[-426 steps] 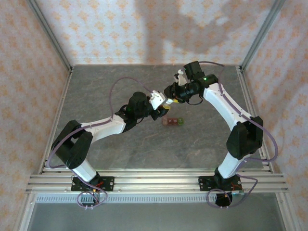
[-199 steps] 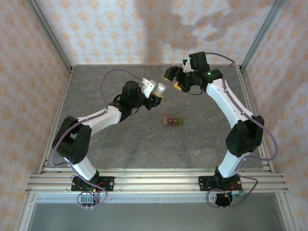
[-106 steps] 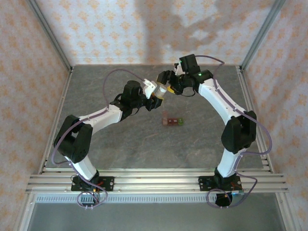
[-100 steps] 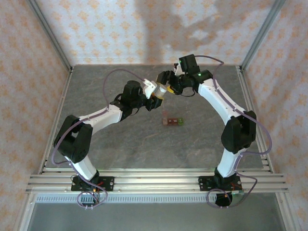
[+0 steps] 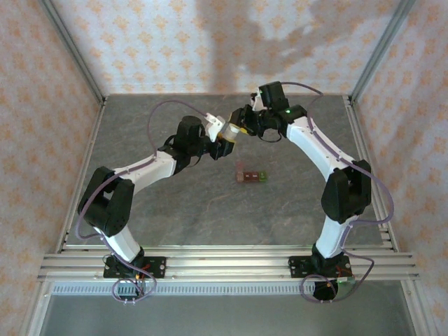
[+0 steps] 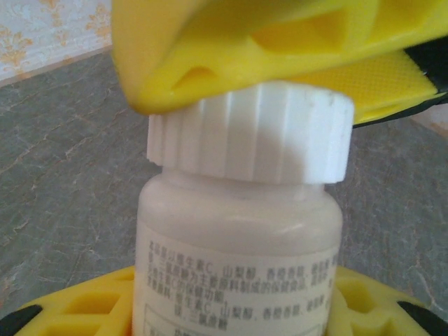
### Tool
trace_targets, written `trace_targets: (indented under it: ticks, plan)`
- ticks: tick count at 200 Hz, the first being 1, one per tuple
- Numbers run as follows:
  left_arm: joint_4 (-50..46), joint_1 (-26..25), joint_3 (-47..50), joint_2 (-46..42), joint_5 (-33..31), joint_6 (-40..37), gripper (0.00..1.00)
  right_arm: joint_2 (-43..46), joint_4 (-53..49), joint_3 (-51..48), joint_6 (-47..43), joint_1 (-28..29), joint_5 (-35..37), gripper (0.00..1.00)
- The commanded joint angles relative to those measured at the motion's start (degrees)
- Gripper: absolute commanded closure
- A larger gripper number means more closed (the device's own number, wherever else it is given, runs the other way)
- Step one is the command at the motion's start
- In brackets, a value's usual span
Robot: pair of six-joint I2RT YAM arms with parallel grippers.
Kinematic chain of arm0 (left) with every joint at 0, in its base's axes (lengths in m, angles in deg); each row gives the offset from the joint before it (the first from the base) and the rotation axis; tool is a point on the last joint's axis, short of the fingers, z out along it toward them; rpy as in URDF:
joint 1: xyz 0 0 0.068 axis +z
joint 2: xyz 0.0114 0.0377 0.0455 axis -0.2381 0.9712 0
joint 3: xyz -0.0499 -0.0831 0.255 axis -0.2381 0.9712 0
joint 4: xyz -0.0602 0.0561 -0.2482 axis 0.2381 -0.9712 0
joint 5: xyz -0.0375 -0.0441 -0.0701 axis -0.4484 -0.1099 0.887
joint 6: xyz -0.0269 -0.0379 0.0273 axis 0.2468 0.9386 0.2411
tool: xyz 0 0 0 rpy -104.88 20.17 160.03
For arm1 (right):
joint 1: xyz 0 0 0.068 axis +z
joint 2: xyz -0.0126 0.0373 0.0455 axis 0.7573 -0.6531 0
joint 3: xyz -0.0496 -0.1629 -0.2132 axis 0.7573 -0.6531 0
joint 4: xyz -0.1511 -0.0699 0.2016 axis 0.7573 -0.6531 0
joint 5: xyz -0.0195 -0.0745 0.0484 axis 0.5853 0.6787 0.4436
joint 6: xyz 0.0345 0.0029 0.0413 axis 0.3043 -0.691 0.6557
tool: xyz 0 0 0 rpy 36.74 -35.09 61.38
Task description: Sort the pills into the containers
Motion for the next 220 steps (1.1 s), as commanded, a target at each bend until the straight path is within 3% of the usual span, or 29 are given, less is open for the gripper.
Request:
trace_targets:
  ticks: [1,31,56,80,98,133,220]
  plan:
    - [8.75,1.6,-1.34,-0.84,3.38,4.56,1.0,0.96,-0.15,-1.88,-6.87,-0.47,-1.45,0.67]
    - [12.18,2.74,-1.26,-1.36,7.47,9.1,1.0,1.75,5.02,-3.89,-16.98,-3.12,-7.42,0.67]
    - [9.97,2.78,-2.27,-1.47,8.74,8.72,1.0,0.84,6.44,-2.77,-17.23,-4.82,-10.89,0.63]
    - [6.53,2.88,-2.96,-1.32,7.6,5.98,1.0,0.17,3.27,0.67,-10.22,-5.18,-6.58,0.36]
    - [4.76,2.82,-3.25,-0.95,6.49,4.0,1.0,1.73,3.04,-0.2,-3.83,-5.11,-1.82,0.27]
    - [0.05,2.83,-4.54,-0.74,5.09,0.18,1.0,5.01,8.64,-5.83,3.65,-4.95,-0.27,0.26]
    - [-3.2,2.6,-6.53,1.04,5.75,-1.3,1.0,5.71,11.8,-6.59,5.56,-2.17,1.33,0.26]
